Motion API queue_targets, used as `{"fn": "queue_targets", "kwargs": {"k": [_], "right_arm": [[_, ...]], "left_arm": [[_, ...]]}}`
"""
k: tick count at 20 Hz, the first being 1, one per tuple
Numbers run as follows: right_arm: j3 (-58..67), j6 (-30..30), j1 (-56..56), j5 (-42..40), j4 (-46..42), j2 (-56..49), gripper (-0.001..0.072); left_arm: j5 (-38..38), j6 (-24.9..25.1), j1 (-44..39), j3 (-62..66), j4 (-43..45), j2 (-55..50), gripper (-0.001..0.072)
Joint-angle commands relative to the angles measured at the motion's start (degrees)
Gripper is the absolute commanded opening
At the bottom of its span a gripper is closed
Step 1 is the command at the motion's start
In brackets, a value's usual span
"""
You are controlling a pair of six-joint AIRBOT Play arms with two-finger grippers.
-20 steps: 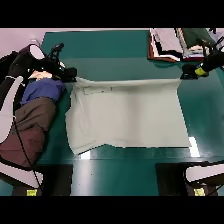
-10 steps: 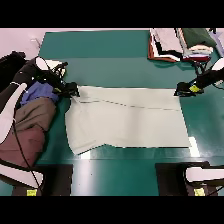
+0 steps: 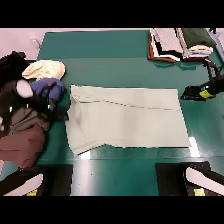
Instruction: Fold the shirts.
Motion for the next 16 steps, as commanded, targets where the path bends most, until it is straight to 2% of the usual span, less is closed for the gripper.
{"fn": "queue_targets", "kwargs": {"k": [1, 6, 13, 14, 15, 16], "right_arm": [[-4.92, 0.02, -0.04, -1.73, 0.07, 4.98, 0.0405], [-4.81, 0.04, -0.04, -1.60, 1.57, 5.27, 0.0405], [-4.76, 0.07, 0.07, -2.25, 3.06, 5.27, 0.0405], [-4.76, 0.07, 0.07, -2.23, 3.08, 5.27, 0.0405], [-4.76, 0.07, 0.07, -1.99, 3.06, 5.27, 0.0405], [-4.76, 0.07, 0.07, -1.46, 2.99, 5.27, 0.0405]], "left_arm": [[-0.09, -2.54, 0.02, -16.13, -4.31, 10.73, 0.0538], [2.23, 0.11, 0.02, -24.74, -16.59, 11.82, 0.0537], [5.01, 1.64, 0.02, -25.46, -22.03, 11.82, 0.0535], [5.66, 1.77, 0.02, -25.44, -22.82, 11.82, 0.0460], [5.95, 3.85, 0.02, -25.44, -23.87, 11.82, 0.0189], [5.95, 5.79, 0.02, -25.44, -24.96, 11.82, 0.0106]]}}
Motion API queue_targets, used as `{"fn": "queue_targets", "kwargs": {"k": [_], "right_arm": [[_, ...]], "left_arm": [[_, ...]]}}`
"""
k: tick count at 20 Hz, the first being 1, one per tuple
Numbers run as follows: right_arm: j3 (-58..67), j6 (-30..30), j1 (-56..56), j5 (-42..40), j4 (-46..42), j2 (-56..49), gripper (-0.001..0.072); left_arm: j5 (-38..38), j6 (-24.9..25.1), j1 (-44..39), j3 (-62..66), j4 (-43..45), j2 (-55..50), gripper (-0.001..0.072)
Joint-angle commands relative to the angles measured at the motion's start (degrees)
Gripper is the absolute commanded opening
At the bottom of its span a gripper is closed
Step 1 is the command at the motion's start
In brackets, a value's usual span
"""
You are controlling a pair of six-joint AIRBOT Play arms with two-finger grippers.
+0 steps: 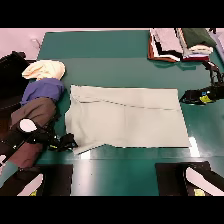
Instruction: Fold the shirts.
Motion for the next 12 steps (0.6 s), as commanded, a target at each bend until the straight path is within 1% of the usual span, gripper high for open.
{"fn": "queue_targets", "kwargs": {"k": [1, 2, 3, 6, 8, 10, 11, 12], "right_arm": [[-0.02, -0.02, 0.07, 1.03, 0.24, 0.04, 0.0405], [-0.02, -0.02, 0.04, 1.46, 0.13, 0.04, 0.0405], [-0.02, -0.02, 0.04, 1.90, 0.07, 0.04, 0.0405], [-0.09, -0.02, -0.37, 4.85, -1.99, 0.04, 0.0405], [-1.29, -0.02, -2.38, 8.41, -6.12, 0.24, 0.0405], [-6.56, -0.07, -7.15, 10.84, -9.84, 1.88, 0.0414], [-10.43, -0.07, -10.49, 11.26, -10.97, 2.78, 0.0537], [-14.47, -0.13, -13.94, 11.15, -11.17, 3.43, 0.0558]], "left_arm": [[0.98, 3.63, 0.00, -0.24, -4.00, 0.07, 0.0105], [0.66, 3.72, 0.00, -0.24, -3.85, 0.07, 0.0104], [0.28, 4.48, 0.00, -0.24, -3.85, 0.07, 0.0019], [-0.11, 6.23, 0.02, 0.31, -3.56, 0.07, 0.0023], [-0.22, 6.16, 0.00, 2.99, 0.26, 0.09, 0.0023], [-0.72, 6.16, 0.00, 7.32, 5.57, 0.07, 0.0023], [-0.85, 6.19, 0.00, 9.16, 6.78, 0.07, 0.0023], [-0.68, 6.21, 0.00, 10.82, 7.08, 0.07, 0.0023]]}}
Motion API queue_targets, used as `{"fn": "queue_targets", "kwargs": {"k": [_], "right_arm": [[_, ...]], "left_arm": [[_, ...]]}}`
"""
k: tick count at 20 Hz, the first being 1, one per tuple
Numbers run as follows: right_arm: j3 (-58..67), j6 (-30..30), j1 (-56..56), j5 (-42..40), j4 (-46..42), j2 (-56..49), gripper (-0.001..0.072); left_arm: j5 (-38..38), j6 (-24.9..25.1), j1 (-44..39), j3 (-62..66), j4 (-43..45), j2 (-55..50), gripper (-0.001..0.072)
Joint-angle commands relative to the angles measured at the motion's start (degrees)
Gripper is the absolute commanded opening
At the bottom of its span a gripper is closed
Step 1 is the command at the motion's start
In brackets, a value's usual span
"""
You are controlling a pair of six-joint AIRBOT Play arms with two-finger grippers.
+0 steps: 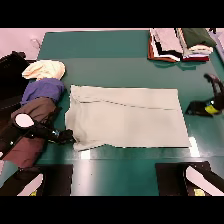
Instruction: Fold the shirts.
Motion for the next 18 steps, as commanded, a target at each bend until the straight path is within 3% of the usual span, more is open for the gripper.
{"fn": "queue_targets", "kwargs": {"k": [1, 6, 7, 10, 11, 12, 13, 18], "right_arm": [[-11.10, -0.04, -9.75, 2.36, -3.74, 1.99, 0.0558], [-23.34, -1.16, -17.81, -5.05, 0.52, 1.90, 0.0533], [-24.13, -1.16, -17.16, -6.67, 2.14, 1.90, 0.0484], [-24.41, -1.20, -12.66, -9.86, 6.73, 0.94, 0.0425], [-23.96, -1.22, -10.71, -9.68, 7.32, -0.13, 0.0351], [-23.10, -1.75, -8.55, -8.94, 7.34, -1.18, 0.0175], [-21.73, -2.91, -6.45, -7.45, 6.88, -1.81, 0.0042], [-12.15, -2.69, -3.17, -1.79, 1.01, 3.87, 0.0018]], "left_arm": [[0.20, 0.44, 0.02, 5.49, 4.22, 0.07, 0.0023], [0.39, 0.81, 0.02, 6.40, 4.31, 0.04, 0.0024], [0.39, 0.81, 0.02, 6.40, 4.31, 0.04, 0.0024], [0.72, 0.81, 0.02, 6.43, 4.28, 0.04, 0.0024], [0.63, 0.83, 0.04, 6.43, 4.31, 0.04, 0.0024], [0.11, 0.85, 0.04, 6.43, 4.37, 0.04, 0.0024], [-0.63, 0.85, 0.02, 6.62, 4.55, 0.07, 0.0024], [-2.49, 0.85, 0.02, 12.52, 4.76, 0.04, 0.0023]]}}
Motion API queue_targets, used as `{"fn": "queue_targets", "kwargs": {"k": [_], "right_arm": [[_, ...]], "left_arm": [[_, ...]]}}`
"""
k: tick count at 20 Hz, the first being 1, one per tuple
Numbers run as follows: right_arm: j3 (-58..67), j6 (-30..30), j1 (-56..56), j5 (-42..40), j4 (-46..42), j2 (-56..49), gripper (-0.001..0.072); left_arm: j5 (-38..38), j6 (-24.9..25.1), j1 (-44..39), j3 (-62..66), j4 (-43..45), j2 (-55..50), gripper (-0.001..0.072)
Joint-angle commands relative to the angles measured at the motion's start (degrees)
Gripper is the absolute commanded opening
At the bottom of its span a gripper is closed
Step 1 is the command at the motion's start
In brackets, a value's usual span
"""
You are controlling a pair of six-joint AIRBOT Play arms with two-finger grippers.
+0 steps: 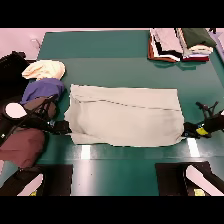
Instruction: Fold the shirts.
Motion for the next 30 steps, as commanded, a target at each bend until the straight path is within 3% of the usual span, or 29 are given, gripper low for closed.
{"fn": "queue_targets", "kwargs": {"k": [1, 4, 9, 14, 18, 19, 20, 21, 22, 24, 25, 26, 27, 28, 30], "right_arm": [[6.91, -0.20, 1.40, 2.93, -2.25, 3.98, 0.0017], [14.45, 0.04, 1.53, 2.67, -1.60, 2.27, 0.0017], [27.04, 2.62, 6.62, -1.29, -1.66, -11.72, 0.0018], [40.37, 4.96, 10.80, -2.45, -1.60, -26.36, 0.0018], [48.89, 4.94, 13.03, -2.25, -0.68, -34.12, 0.0035], [50.53, 4.90, 12.87, -2.29, 1.51, -35.45, 0.0211], [52.04, 4.61, 12.20, -2.27, 4.26, -36.50, 0.0346], [53.16, 3.08, 11.02, -2.08, 7.72, -37.16, 0.0377], [53.46, 1.22, 9.57, -1.86, 10.78, -37.27, 0.0389], [53.00, -0.70, 5.57, 0.63, 13.51, -37.27, 0.0400], [52.09, -0.94, 3.58, 2.21, 13.33, -37.27, 0.0478], [50.45, -1.22, 1.36, 3.19, 13.33, -37.27, 0.0533], [48.09, -1.42, -1.16, 3.34, 13.62, -37.27, 0.0534], [45.22, -1.97, -3.23, 2.97, 15.10, -37.33, 0.0533], [39.65, -4.92, -6.58, 0.83, 19.06, -37.38, 0.0525]], "left_arm": [[0.72, 0.02, 0.02, 4.48, 0.13, 0.00, 0.0023], [5.88, 0.02, 0.02, 10.36, 0.81, -2.78, 0.0023], [13.16, 0.15, 0.04, 23.74, 5.03, -17.05, 0.0025], [16.57, 1.07, 0.04, 36.59, 4.98, -33.62, 0.0024], [19.39, 1.05, 0.04, 39.67, 4.85, -39.60, 0.0026], [19.85, 1.05, 0.04, 39.67, 4.96, -39.74, 0.0146], [19.93, 0.50, 0.04, 40.06, 4.96, -39.74, 0.0443], [19.50, -0.57, 0.04, 41.00, 4.96, -39.69, 0.0512], [18.29, -0.50, 0.04, 42.32, 4.98, -39.63, 0.0477], [14.64, -0.50, 0.02, 45.33, 4.76, -39.60, 0.0476], [13.14, -0.50, 0.02, 46.29, 3.63, -39.60, 0.0474], [12.46, -0.44, 0.02, 46.56, 2.45, -39.60, 0.0396], [12.07, -0.24, 0.02, 46.53, 0.98, -39.63, 0.0098], [12.31, 0.48, -0.28, 46.49, 0.00, -39.63, 0.0033], [13.25, 0.42, -2.29, 46.49, -0.17, -39.65, 0.0025]]}}
